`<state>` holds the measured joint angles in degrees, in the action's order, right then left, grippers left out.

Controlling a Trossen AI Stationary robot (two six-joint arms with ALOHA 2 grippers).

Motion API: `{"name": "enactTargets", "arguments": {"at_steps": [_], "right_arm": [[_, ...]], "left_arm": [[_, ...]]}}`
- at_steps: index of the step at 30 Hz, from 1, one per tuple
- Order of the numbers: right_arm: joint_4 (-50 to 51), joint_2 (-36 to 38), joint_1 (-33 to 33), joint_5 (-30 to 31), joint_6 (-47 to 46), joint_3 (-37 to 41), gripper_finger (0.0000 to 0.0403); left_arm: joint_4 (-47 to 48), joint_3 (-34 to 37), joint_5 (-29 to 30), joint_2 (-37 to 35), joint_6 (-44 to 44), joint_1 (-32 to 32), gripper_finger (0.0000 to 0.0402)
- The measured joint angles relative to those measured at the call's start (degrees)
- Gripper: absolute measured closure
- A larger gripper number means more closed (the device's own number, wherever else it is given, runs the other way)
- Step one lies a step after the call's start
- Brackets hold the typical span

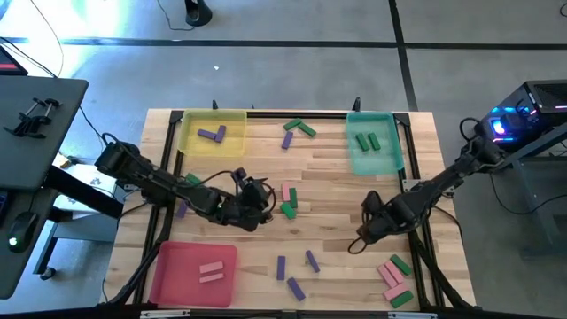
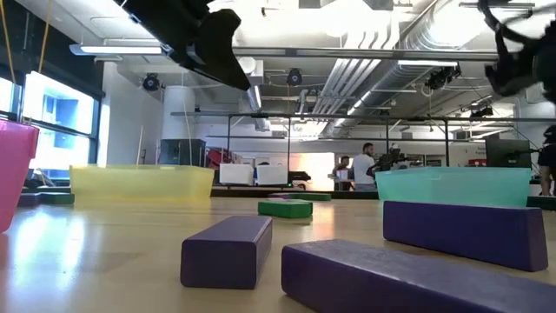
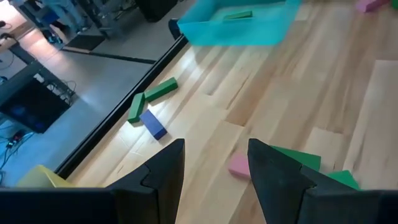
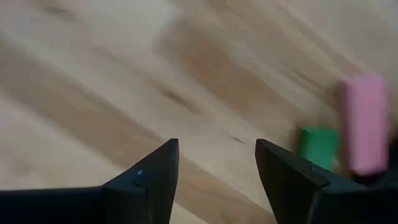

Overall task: Sort blocks
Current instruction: Put the green wooden block into the green bin

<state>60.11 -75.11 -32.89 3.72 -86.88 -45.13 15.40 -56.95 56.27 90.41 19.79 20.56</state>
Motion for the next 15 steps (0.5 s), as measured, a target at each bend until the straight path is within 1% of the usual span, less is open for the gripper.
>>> {"name": "enactTargets", "arguments": {"at_steps": [2,4,8,10,12,15], "right_arm": [[0.9,0.0,0.5,-2.0,-2.5,1.3,0.0203],[0.4,0.0,1.0,-5.3,-2.8,2.8,0.0203],[-4.9,0.0,0.2,-14.9,3.0,3.8,0.0203],[-8.1,0.0,-1.1,-18.6,3.9,3.7,0.0203],[-11.0,0.0,-2.5,-20.1,1.6,3.7,0.0203],[-12.9,-0.4,-4.6,-22.9,-4.8,3.6,0.0203]], "left_arm": [[0.1,0.0,0.0,0.0,-0.8,0.2,0.0239],[0.1,0.0,0.0,0.0,-1.4,0.1,0.0239],[0.3,0.0,0.1,0.0,-1.5,-0.5,0.0239],[0.5,0.0,0.1,0.0,-1.9,-0.7,0.0239],[1.0,0.0,0.1,0.0,-1.9,-0.7,0.0239],[1.0,0.0,0.1,0.0,-1.9,-0.7,0.0239]]}}
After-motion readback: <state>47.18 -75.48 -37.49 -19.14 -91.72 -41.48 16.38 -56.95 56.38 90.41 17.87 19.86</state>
